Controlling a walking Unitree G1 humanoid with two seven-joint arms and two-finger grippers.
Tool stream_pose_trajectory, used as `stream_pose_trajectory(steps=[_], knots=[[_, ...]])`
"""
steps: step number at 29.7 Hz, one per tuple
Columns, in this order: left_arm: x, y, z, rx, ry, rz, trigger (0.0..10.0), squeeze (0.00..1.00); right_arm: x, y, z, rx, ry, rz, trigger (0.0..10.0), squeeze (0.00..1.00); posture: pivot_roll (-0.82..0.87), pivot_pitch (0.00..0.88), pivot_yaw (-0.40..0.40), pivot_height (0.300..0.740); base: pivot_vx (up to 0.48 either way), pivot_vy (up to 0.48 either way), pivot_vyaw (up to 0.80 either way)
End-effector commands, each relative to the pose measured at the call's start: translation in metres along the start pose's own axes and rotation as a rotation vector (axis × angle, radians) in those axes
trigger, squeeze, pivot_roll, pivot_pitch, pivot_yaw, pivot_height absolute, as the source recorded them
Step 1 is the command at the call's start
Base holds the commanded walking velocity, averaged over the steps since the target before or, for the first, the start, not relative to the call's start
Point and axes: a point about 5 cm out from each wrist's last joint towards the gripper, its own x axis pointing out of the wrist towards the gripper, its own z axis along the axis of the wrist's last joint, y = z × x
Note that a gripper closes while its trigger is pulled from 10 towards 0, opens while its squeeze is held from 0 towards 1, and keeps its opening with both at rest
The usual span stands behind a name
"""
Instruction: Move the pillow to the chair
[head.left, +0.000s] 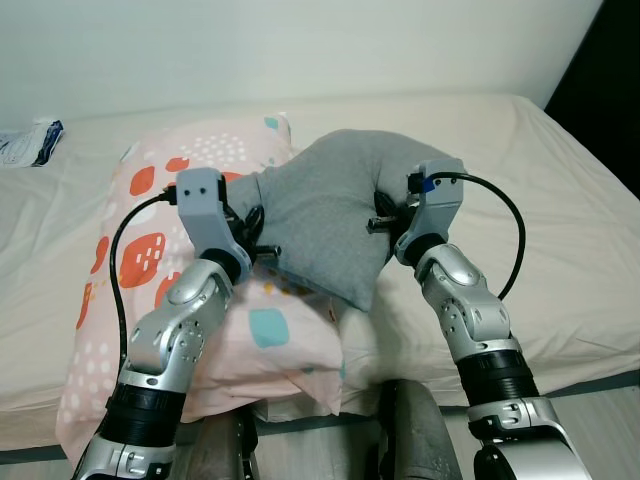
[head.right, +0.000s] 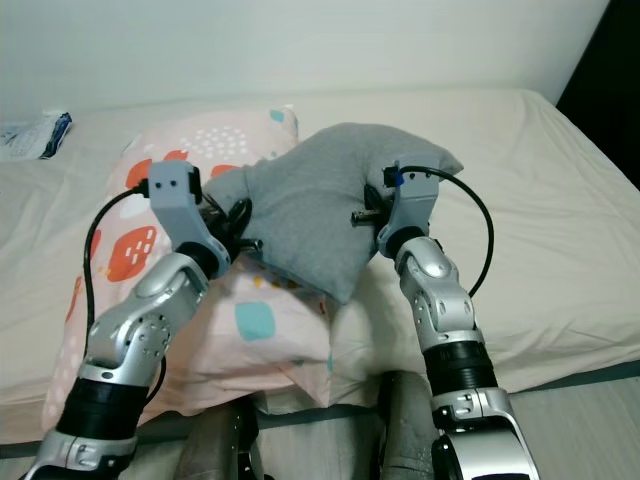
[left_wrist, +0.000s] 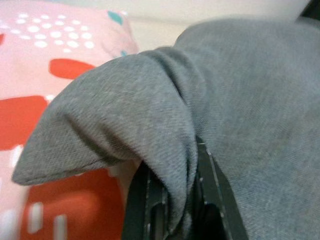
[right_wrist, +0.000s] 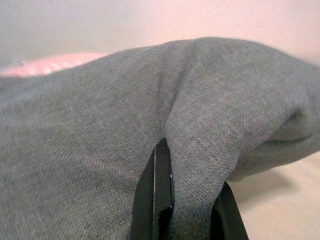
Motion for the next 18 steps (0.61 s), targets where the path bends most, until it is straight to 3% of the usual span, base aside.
stream_pose_trajectory(steps=[1, 4, 6, 11, 18], knots=[[-0.001, 0.004, -0.009, 0.061, 0.028, 0.027, 10.0, 0.0, -0.001, 0.005, -0.003, -0.057, -0.015, 0.011, 10.0, 0.0, 0.03, 0.098, 0.02, 0.572, 0.0, 0.0, 0.0], [-0.001, 0.01, -0.016, 0.122, 0.044, 0.072, 10.0, 0.0, -0.003, 0.009, -0.009, -0.1, -0.005, 0.003, 10.0, 0.0, 0.02, 0.099, 0.021, 0.572, 0.0, 0.0, 0.0], [-0.004, 0.013, -0.022, 0.25, 0.025, 0.06, 10.0, 0.0, -0.008, 0.008, -0.013, -0.073, 0.0, 0.005, 10.0, 0.0, 0.02, 0.11, 0.021, 0.577, 0.0, 0.0, 0.0], [-0.006, 0.013, -0.027, 0.274, 0.03, 0.058, 10.0, 0.0, -0.007, -0.001, -0.014, -0.063, 0.022, -0.032, 10.0, 0.0, 0.02, 0.114, 0.02, 0.592, 0.0, 0.0, 0.0], [-0.006, 0.012, -0.029, 0.291, 0.043, 0.062, 10.0, 0.0, -0.007, -0.001, -0.015, -0.066, 0.03, -0.036, 10.0, 0.0, 0.02, 0.12, 0.017, 0.602, 0.0, 0.0, 0.0]])
